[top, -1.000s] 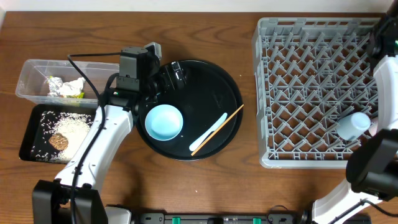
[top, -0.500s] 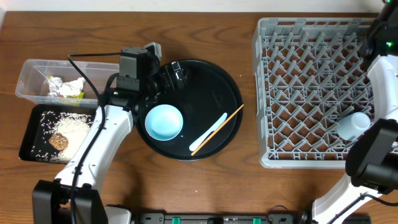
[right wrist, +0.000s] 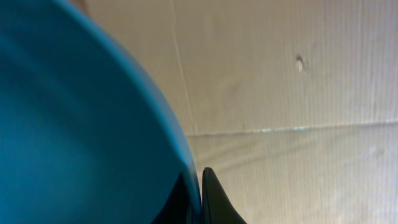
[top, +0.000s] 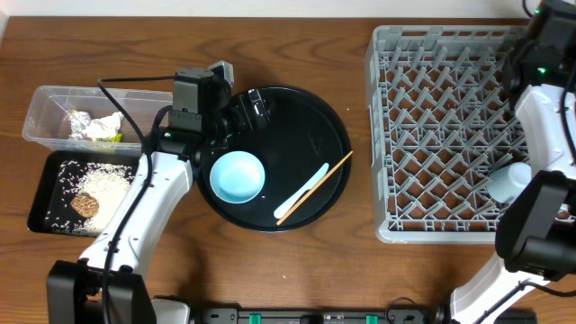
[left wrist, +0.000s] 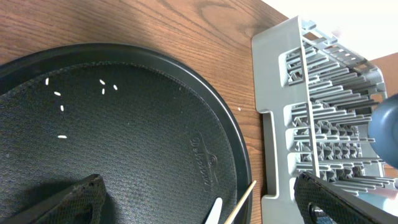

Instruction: Sort waste into correct bins and load items into the dishwasher rack

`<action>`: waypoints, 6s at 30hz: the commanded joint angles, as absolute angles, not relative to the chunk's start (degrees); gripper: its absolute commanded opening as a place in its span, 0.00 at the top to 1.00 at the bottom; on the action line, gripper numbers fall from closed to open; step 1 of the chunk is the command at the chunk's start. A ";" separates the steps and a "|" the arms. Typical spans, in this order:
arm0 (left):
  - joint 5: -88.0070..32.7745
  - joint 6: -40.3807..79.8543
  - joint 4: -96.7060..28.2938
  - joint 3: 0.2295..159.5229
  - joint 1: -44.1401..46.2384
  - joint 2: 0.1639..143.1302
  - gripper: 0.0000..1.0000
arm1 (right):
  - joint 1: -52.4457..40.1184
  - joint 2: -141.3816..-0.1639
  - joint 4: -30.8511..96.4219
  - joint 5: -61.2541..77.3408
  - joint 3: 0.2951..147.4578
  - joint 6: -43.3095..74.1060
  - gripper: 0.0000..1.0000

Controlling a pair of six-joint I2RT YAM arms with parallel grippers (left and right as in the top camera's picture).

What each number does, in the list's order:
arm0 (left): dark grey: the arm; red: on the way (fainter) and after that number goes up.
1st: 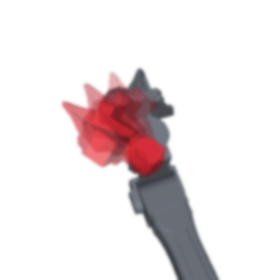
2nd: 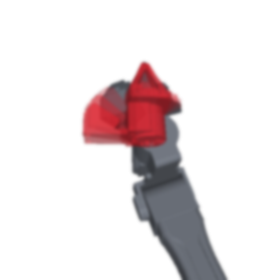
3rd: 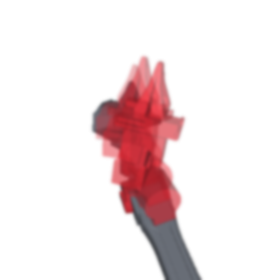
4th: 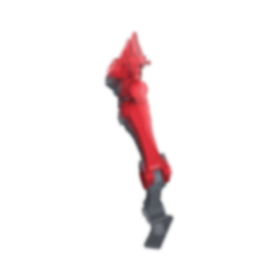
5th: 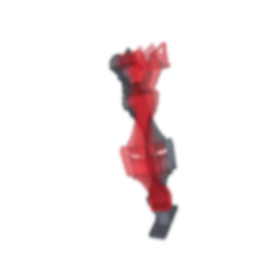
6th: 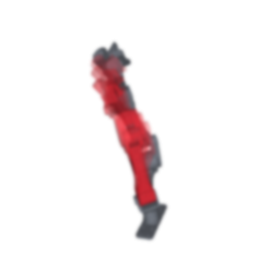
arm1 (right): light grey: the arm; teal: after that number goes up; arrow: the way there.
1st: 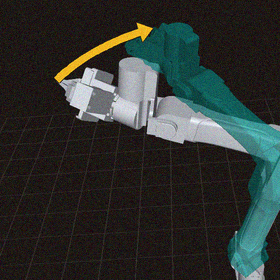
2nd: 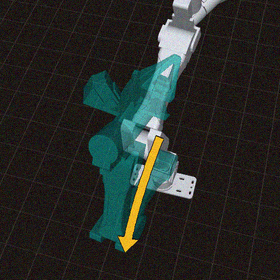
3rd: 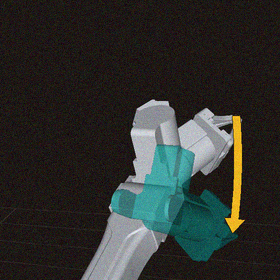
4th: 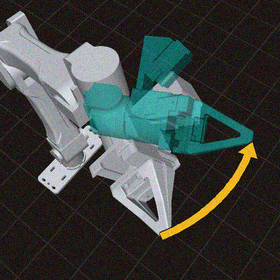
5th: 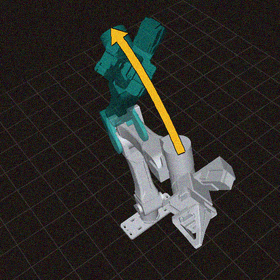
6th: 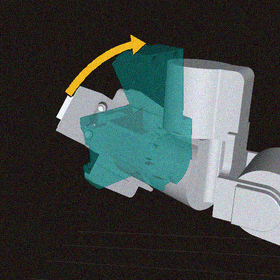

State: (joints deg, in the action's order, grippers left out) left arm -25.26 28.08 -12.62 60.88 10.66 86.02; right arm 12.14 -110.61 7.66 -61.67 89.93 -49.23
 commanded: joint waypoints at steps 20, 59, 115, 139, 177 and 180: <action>-24.93 27.27 -12.62 60.34 10.41 85.03 0.02 | -3.70 -111.87 7.46 -55.66 87.59 -43.29 0.36; -24.93 27.29 -12.62 60.34 10.41 85.06 0.02 | 33.43 -98.54 56.36 19.57 105.62 1.63 0.99; -24.93 27.27 -12.62 60.34 10.41 85.06 0.02 | 26.24 -96.01 95.61 33.17 105.51 -4.01 0.92; -26.20 28.60 -17.23 60.36 8.64 83.55 0.02 | 15.66 -96.01 90.56 31.75 90.87 -6.31 0.99; -8.54 32.05 -44.31 55.61 1.17 88.20 0.32 | 15.66 -96.01 89.52 31.51 90.13 -6.52 0.99; -8.51 30.15 -44.51 55.59 3.07 88.53 0.37 | 15.66 -96.01 89.49 31.51 90.13 -6.52 0.98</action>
State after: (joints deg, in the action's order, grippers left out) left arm -9.19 32.88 -44.10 55.94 1.50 88.07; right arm 15.99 -96.05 89.67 31.27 90.26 -5.50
